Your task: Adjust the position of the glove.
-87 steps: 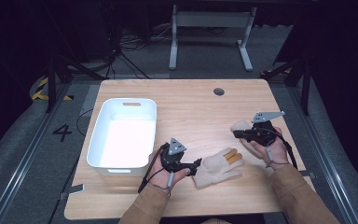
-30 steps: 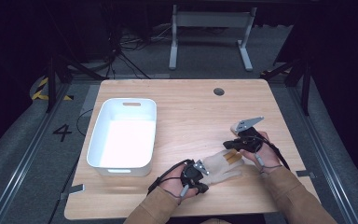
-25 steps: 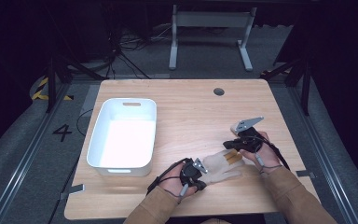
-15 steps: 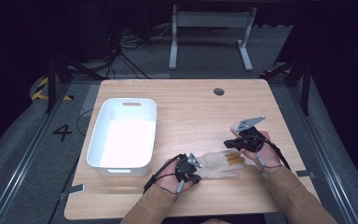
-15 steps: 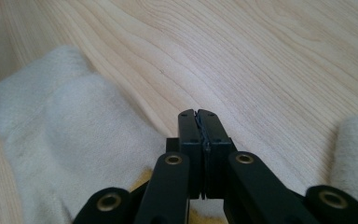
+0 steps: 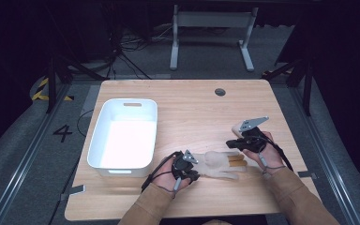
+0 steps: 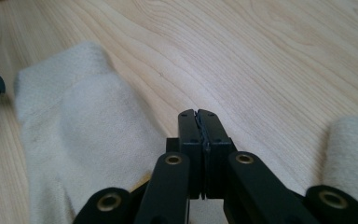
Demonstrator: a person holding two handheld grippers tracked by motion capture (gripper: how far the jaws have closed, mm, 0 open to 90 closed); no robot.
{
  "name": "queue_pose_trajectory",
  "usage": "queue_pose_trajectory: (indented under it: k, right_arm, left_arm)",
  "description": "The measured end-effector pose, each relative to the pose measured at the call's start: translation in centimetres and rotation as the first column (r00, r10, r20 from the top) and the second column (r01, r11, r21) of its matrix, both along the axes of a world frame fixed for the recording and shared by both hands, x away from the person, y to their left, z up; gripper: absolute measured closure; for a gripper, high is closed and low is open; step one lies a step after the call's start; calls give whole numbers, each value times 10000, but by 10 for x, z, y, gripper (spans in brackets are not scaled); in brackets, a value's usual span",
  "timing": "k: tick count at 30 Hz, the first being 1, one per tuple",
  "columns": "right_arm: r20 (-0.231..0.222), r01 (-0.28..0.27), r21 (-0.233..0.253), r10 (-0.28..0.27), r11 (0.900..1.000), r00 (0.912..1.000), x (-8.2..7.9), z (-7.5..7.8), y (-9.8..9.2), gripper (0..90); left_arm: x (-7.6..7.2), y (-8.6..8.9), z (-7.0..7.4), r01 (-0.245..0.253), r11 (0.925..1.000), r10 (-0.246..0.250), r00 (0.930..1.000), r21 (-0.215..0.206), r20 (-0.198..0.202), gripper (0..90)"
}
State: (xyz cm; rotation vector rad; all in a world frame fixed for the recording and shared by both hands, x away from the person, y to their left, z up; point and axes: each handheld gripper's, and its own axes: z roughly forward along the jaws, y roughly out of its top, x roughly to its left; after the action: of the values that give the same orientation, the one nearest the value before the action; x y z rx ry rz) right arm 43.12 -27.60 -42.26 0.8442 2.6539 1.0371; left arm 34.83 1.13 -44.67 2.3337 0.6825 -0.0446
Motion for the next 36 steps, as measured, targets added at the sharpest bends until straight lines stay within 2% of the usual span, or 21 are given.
queue_pose_trajectory:
  k: [3, 6, 7, 8, 11, 13, 15, 17, 19, 28, 35, 36]
  right_arm:
    - [138, 15, 113, -17, 9999, 9999, -1, 4, -2, 893]
    - [241, 103, 255, -109, 9996, 9997, -2, 9, -5, 893]
    - [273, 160, 316, -169, 9994, 9995, -3, 11, -7, 892]
    - [315, 207, 323, -217, 9993, 9993, -3, 12, -9, 892]
    - [385, 376, 472, -394, 9982, 9985, -2, 16, -14, 887]
    - [386, 439, 484, -457, 9979, 9982, -3, 17, -15, 885]
    - [454, 593, 560, -619, 9967, 9970, -3, 19, -19, 875]
    - [484, 642, 588, -671, 9962, 9966, -3, 20, -20, 875]
    - [530, 765, 613, -798, 9952, 9954, -3, 22, -25, 874]
    - [571, 1396, 701, -1437, 9877, 9880, -3, 27, -45, 860]
    - [459, 2088, 510, -2111, 9766, 9764, 0, 27, -63, 803]
    - [460, 2296, 400, -2314, 9725, 9718, 2, 27, -69, 779]
  left_arm:
    - [-1, 5, 8, -205, 9995, 205, 9998, -231, -4, 758]
    - [0, 12, 14, -517, 9984, 520, 9986, -235, 105, 734]
    - [1, 18, 17, -757, 9970, 760, 9969, -179, 194, 718]
    - [1, 18, 17, -757, 9970, 760, 9969, -179, 194, 710]
    - [4, 28, 21, -1181, 9923, 1191, 9926, -379, 252, 681]
    - [4, 30, 21, -1264, 9914, 1276, 9912, -349, 347, 650]
    - [7, 34, 21, -1547, 9877, 1558, 9863, -247, 543, 634]
    - [7, 36, 22, -1616, 9865, 1628, 9853, -263, 517, 628]
    - [10, 39, 22, -1851, 9823, 1864, 9812, -284, 502, 608]
    - [13, 41, 21, -1903, 9815, 1912, 9803, -225, 505, 575]
    - [13, 41, 21, -1820, 9832, 1823, 9825, -126, 368, 585]
    - [13, 41, 21, -1869, 9824, 1870, 9817, -80, 351, 582]
